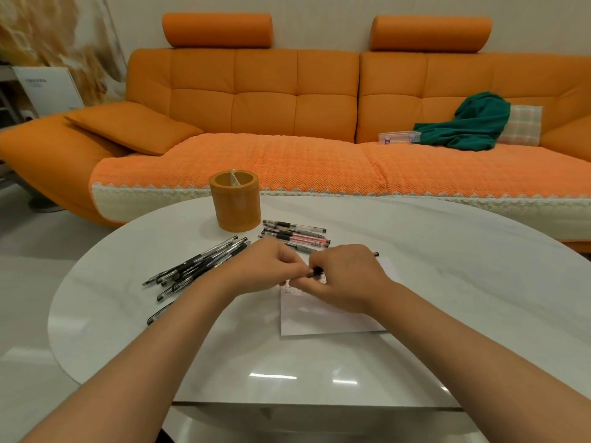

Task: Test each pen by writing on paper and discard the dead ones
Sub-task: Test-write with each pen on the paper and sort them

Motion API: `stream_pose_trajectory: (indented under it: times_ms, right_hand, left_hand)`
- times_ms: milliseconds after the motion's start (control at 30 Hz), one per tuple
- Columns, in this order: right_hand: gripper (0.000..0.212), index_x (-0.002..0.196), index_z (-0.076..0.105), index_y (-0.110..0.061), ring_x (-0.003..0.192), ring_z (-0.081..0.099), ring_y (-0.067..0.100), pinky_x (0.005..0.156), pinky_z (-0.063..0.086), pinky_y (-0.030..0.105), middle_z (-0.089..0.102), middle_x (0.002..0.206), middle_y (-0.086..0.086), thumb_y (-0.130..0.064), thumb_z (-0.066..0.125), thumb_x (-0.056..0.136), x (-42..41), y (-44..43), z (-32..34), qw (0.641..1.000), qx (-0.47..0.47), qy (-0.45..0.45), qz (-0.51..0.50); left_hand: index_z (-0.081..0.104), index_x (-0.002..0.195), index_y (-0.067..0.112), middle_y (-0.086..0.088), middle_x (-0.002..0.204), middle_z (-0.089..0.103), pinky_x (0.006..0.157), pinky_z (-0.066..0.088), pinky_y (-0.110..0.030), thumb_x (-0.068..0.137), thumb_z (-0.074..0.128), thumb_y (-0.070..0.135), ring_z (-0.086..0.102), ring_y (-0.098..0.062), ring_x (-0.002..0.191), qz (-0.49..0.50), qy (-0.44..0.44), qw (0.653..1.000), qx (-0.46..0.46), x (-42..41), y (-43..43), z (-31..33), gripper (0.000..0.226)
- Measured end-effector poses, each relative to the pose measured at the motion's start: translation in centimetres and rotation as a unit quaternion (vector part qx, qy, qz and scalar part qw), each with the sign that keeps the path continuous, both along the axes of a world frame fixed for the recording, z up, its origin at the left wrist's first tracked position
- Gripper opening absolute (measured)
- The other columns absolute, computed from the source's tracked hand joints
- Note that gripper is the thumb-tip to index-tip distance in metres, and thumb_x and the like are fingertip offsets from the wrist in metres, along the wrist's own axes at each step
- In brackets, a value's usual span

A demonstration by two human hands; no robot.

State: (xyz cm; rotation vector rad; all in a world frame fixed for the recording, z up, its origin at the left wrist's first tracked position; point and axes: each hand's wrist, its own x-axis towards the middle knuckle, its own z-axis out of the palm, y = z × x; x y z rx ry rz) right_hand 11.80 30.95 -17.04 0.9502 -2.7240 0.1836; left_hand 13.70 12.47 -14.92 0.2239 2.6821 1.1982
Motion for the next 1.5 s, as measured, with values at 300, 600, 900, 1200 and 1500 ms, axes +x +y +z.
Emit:
stream_pose_trajectory:
  times_ms: [300,600,900,1200,1500]
  right_hand:
    - [0.043,0.123,0.054,-0.023,0.105,0.052,0.021,0.089,0.046,0.033,0.045,0.119,-0.001,0.007,0.044,0.093,-1.9,-1.6,-0.7,0.982,-0.103,-0.156,0.011]
    - [0.026,0.117,0.072,-0.020,0.110,0.058,0.021,0.088,0.049,0.034,0.068,0.117,0.000,-0.015,0.055,0.098,-3.7,-4.6,-0.6,0.989,-0.099,-0.086,-0.063]
    - [0.024,0.113,0.073,-0.026,0.096,0.061,0.025,0.078,0.050,0.037,0.070,0.107,0.001,-0.026,0.055,0.098,-5.4,-6.9,-1.9,0.998,-0.015,0.014,-0.062]
    - [0.026,0.121,0.067,-0.028,0.101,0.059,0.025,0.076,0.041,0.034,0.064,0.115,0.001,-0.030,0.057,0.098,-6.0,-7.5,-1.8,0.997,0.005,0.018,-0.074]
    - [0.042,0.122,0.068,-0.028,0.093,0.060,0.006,0.079,0.051,0.026,0.066,0.109,-0.010,-0.010,0.050,0.089,-1.6,-8.8,1.5,0.970,-0.106,-0.212,0.046]
  left_hand:
    - [0.072,0.100,0.032,0.015,0.095,0.067,0.074,0.052,-0.029,0.094,0.066,0.036,0.060,-0.006,0.086,0.125,0.134,0.964,-0.192,-0.4,-5.0,-0.4,0.009]
    - [0.065,0.093,0.030,0.006,0.098,0.063,0.068,0.044,-0.027,0.090,0.064,0.032,0.058,-0.016,0.092,0.142,0.080,0.928,-0.336,1.8,-9.4,-1.4,0.003]
    - [0.068,0.089,0.026,0.005,0.096,0.062,0.070,0.042,-0.027,0.089,0.066,0.029,0.060,-0.020,0.094,0.144,0.100,0.922,-0.346,2.2,-10.1,-1.9,0.003]
    - [0.072,0.100,0.032,0.007,0.098,0.070,0.067,0.039,-0.025,0.090,0.059,0.035,0.065,-0.019,0.091,0.118,0.125,0.902,-0.397,2.5,-9.4,-2.1,0.017]
    - [0.065,0.105,0.038,0.015,0.097,0.067,0.069,0.048,-0.027,0.097,0.053,0.044,0.060,-0.010,0.088,0.101,0.130,0.944,-0.285,3.1,-7.7,-0.7,0.016]
